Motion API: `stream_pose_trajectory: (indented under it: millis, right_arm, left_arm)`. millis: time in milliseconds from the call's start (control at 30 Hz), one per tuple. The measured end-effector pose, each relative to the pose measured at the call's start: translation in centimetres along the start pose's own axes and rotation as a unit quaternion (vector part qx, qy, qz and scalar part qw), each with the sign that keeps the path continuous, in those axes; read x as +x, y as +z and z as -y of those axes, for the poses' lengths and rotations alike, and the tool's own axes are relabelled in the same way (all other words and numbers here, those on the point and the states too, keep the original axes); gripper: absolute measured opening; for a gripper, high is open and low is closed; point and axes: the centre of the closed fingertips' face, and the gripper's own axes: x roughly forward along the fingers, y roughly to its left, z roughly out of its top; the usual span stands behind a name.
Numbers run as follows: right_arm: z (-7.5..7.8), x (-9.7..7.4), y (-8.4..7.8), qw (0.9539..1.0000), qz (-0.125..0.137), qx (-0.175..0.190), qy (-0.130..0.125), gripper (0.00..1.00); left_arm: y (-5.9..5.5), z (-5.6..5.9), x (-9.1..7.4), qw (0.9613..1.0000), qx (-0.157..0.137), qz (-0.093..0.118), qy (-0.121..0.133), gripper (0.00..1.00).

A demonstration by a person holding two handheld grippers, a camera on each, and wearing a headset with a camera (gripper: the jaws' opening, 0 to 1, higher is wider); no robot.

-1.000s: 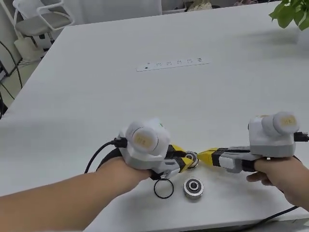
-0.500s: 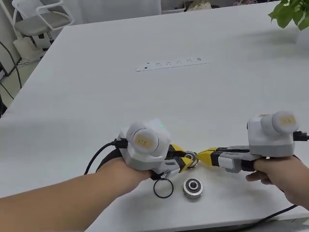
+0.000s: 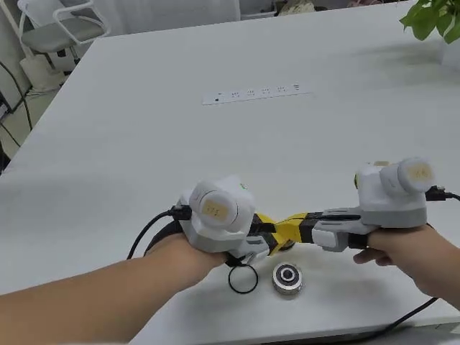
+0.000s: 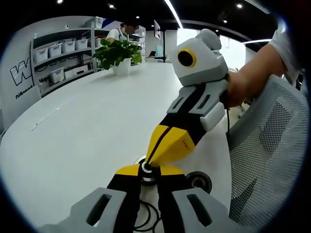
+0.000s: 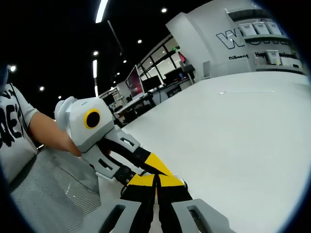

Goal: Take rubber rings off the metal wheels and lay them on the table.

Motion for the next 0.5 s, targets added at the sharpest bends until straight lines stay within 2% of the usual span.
stream_pose_trajectory:
  millis: [133,300,400,500]
  right_arm:
    - [1.1,-0.7,-0.1,0.9997,0.005,-0.011,-0.02,0.0]
    - [1.5,-1.1,-0.4,0.9985,-0.005,-0.045,-0.032,0.0]
    - [1.7,-1.4,-0.4,0.9979,-0.004,-0.053,-0.037,0.07]
    - [1.9,-1.9,-1.0,0.9962,-0.019,-0.076,-0.039,0.11]
  left_arm:
    - [0.0,-0.1,0.0,1.0,-0.001,0.0,0.0,0.07]
    - [0.0,0.0,0.0,1.0,-0.001,0.0,0.002,0.07]
    - [0.0,0.0,0.0,1.0,-0.001,0.0,0.001,0.07]
    - [0.0,0.0,0.0,1.0,0.0,-0.001,0.0,0.07]
